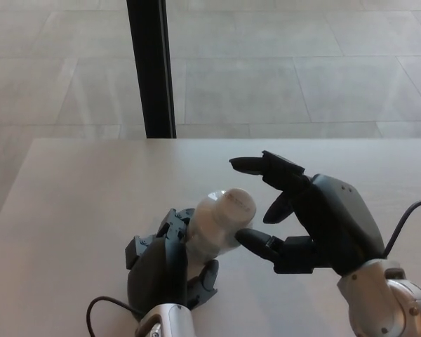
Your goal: The robot uses its left hand to to lift the bottle kept on the middle of the desk and tilts it towards its right hand. It then uses its right hand to rotate its cap to open it and places the bottle and cap back on the desk
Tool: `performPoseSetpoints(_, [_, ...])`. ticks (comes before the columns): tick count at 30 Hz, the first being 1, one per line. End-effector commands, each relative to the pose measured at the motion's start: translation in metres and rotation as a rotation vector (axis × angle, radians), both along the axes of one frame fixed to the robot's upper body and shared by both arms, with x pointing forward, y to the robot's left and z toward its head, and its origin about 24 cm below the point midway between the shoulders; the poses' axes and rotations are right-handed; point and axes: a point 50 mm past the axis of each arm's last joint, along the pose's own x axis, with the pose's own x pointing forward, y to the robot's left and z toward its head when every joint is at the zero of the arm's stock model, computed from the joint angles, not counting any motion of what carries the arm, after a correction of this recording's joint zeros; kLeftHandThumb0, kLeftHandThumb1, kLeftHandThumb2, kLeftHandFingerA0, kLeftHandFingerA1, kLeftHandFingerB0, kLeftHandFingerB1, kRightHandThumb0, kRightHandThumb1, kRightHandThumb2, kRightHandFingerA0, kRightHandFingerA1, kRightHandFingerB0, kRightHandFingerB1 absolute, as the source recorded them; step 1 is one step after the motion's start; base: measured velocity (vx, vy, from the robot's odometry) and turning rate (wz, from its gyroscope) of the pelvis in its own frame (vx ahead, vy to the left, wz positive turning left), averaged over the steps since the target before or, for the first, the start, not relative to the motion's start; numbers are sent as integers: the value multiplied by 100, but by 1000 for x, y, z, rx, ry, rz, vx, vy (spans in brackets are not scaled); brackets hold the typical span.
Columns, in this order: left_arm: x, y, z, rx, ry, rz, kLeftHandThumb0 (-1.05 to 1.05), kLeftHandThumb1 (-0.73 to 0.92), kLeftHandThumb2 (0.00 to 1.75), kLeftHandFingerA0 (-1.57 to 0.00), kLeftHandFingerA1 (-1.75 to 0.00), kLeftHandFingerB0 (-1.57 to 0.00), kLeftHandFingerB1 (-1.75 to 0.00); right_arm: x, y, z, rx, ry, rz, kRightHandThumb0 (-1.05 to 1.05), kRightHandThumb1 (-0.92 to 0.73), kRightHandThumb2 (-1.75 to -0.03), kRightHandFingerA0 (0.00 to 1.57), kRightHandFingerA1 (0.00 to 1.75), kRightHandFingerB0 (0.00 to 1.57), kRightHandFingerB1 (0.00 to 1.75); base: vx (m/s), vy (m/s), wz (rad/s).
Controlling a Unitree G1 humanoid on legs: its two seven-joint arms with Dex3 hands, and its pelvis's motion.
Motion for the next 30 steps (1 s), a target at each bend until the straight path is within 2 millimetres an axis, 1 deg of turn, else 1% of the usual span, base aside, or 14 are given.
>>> performPoseSetpoints(1, [-11,13,-26,68,159,36,19,79,89,-65,-106,-43,-70,0,-3,-8,-36,28,-2,-55,-60,-59,83,101,46,42,0,0,0])
performPoseSetpoints(2, [-11,14,-26,60,156,38,9,92,66,-59,-125,-49,-75,0,-5,-9,-50,38,-6,-55,-62,-59,84,101,46,42,0,0,0])
performPoseSetpoints(3, [-11,14,-26,59,156,38,9,92,66,-59,-125,-49,-75,1,-5,-9,-51,39,-6,-55,-62,-59,84,101,46,42,0,0,0])
performPoseSetpoints(4, [-11,14,-25,62,158,41,7,92,64,-58,-98,-41,-59,1,-5,-9,-53,37,-9,-54,-63,-59,87,102,47,43,0,0,0])
performPoseSetpoints(6, [-11,14,-25,68,160,45,6,91,65,-59,-94,-42,-59,1,-5,-9,-55,37,-13,-54,-64,-60,88,104,47,43,0,0,0])
performPoseSetpoints(18, [-12,9,-25,59,165,44,8,92,66,-59,-106,-41,-57,4,-5,-10,-69,19,-20,-53,-68,-61,103,109,50,46,0,0,0])
performPoseSetpoints(20, [-13,8,-25,57,159,50,7,92,63,-57,-120,-47,-72,4,-4,-10,-69,21,-20,-53,-68,-61,103,110,50,45,0,0,0])
performPoseSetpoints(21, [-12,8,-26,56,153,48,21,84,86,-64,-112,-49,-83,4,-2,-9,-63,21,-17,-53,-67,-60,102,113,50,47,0,0,0])
performPoseSetpoints(22, [-13,7,-27,39,152,52,9,92,65,-57,-128,-51,-85,3,1,-8,-51,13,-12,-52,-66,-60,102,112,50,48,0,0,0])
performPoseSetpoints(23, [-14,7,-27,40,156,47,10,92,64,-59,-131,-50,-90,3,2,-8,-53,10,-9,-52,-66,-60,101,113,50,48,0,0,0])
performPoseSetpoints(26, [-13,7,-28,62,156,48,9,92,66,-60,-128,-54,-90,3,3,-6,-52,7,-8,-52,-66,-60,102,114,49,48,0,0,0])
performPoseSetpoints(27, [-14,8,-29,76,147,34,12,92,69,-51,-86,-43,-62,2,4,-6,-52,1,-4,-52,-66,-60,103,113,49,47,0,0,0])
performPoseSetpoints(29, [-14,8,-30,63,161,40,19,81,88,-56,-100,-44,-73,2,5,-6,-51,-2,-3,-52,-66,-60,104,112,49,47,0,0,0])
performPoseSetpoints(30, [-14,9,-30,75,164,35,9,92,68,-57,-103,-43,-64,2,5,-6,-50,-2,-2,-52,-65,-60,104,113,49,48,0,0,0])
